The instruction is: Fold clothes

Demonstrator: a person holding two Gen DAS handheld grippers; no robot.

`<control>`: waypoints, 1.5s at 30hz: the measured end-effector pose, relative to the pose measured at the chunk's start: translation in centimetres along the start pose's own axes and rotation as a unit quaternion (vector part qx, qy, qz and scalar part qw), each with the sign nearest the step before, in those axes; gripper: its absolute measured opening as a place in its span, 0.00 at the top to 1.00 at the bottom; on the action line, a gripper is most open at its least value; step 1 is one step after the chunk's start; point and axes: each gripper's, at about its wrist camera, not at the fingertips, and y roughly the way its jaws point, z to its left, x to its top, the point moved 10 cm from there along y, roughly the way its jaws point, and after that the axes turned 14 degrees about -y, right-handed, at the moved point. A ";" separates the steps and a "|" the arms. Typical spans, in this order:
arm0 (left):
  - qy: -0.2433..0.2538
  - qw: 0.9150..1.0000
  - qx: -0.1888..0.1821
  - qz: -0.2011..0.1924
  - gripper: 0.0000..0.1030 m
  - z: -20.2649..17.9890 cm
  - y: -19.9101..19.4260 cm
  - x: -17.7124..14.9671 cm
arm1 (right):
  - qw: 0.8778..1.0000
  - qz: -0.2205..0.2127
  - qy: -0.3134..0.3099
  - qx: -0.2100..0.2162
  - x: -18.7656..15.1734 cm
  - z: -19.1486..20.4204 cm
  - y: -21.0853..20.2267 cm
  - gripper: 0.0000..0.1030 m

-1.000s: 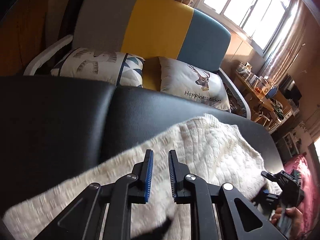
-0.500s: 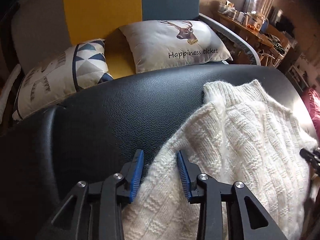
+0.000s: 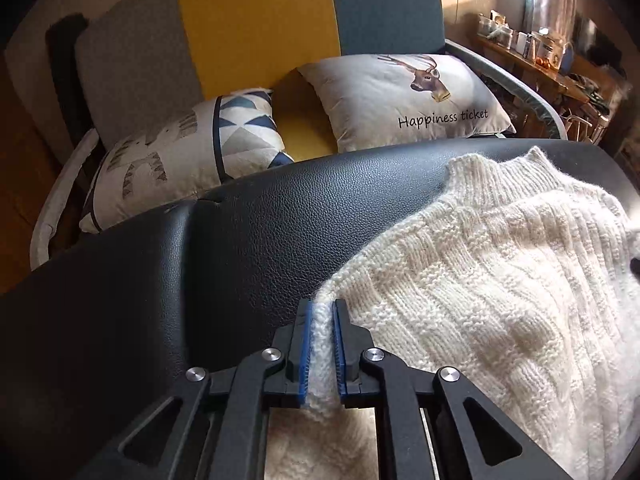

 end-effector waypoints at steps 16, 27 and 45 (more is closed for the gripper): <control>-0.148 0.989 -0.025 -0.001 0.78 10.8 -11.5 -13.4 | 0.920 0.031 0.149 0.361 -16.8 7.7 -11.6 0.66; -0.304 0.952 0.008 -0.024 0.78 21.4 -16.5 -21.2 | 0.956 -0.031 0.129 0.263 -14.1 10.3 -13.9 0.64; -0.507 0.862 0.019 -0.016 0.73 38.5 -21.5 -33.4 | 0.940 -0.004 -0.095 0.328 -6.7 30.0 -12.6 0.64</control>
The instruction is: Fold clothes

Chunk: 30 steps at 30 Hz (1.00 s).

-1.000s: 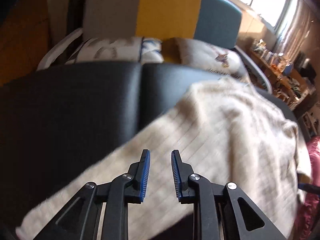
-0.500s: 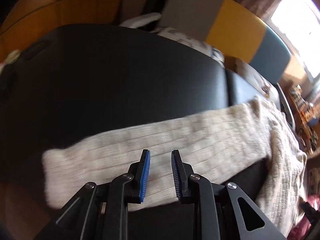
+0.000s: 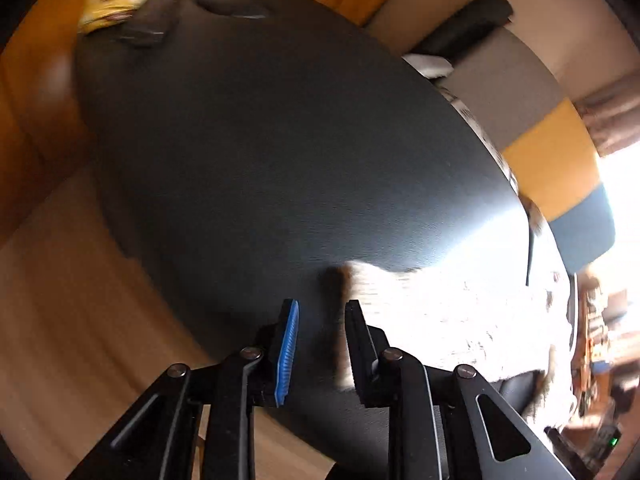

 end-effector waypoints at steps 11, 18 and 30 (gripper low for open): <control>0.175 0.976 0.092 -0.090 0.89 -5.0 2.5 -1.7 | 0.994 -0.020 -0.096 -0.042 13.1 1.6 1.3 0.64; 0.117 0.982 0.067 -0.135 0.90 -5.8 1.0 2.4 | 0.985 0.046 -0.141 -0.087 17.6 -0.9 6.9 0.64; 0.136 0.969 0.115 -0.169 0.90 -11.5 4.7 10.7 | 0.983 0.107 -0.118 -0.097 19.7 -3.2 13.6 0.63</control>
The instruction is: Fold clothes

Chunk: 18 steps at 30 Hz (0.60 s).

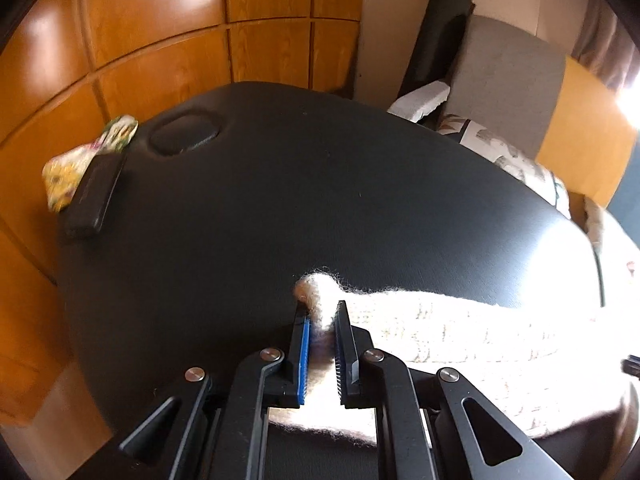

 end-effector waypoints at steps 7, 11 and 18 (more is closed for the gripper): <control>-0.008 0.999 -0.010 0.045 0.84 -1.7 3.2 2.8 | 0.999 -0.017 0.038 0.014 1.3 -0.1 -0.1 0.63; -0.074 0.995 -0.067 0.020 0.79 -1.3 -1.3 4.7 | 0.990 -0.103 0.084 0.055 0.0 -0.7 -5.3 0.63; -0.020 0.957 -0.245 0.151 0.78 -11.2 -8.0 -6.2 | 0.990 -0.100 0.094 0.046 -8.1 -1.0 -8.8 0.63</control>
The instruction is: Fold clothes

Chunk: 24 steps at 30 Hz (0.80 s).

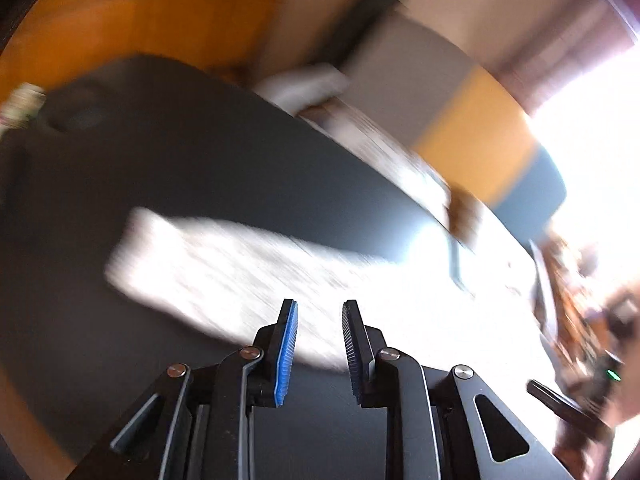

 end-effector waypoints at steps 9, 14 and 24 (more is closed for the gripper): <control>0.035 0.981 -0.057 0.181 0.78 -11.1 9.2 -14.2 | 0.999 0.035 -0.006 -0.020 -9.3 -0.8 -1.7 0.63; 0.029 0.981 -0.038 0.186 0.66 -12.3 10.7 -15.3 | 0.999 0.026 0.016 -0.021 -11.8 -1.8 -1.9 0.62; 0.077 0.986 -0.009 0.146 0.69 -12.4 12.2 -14.4 | 1.000 0.004 0.010 -0.027 -13.2 -1.4 -1.4 0.44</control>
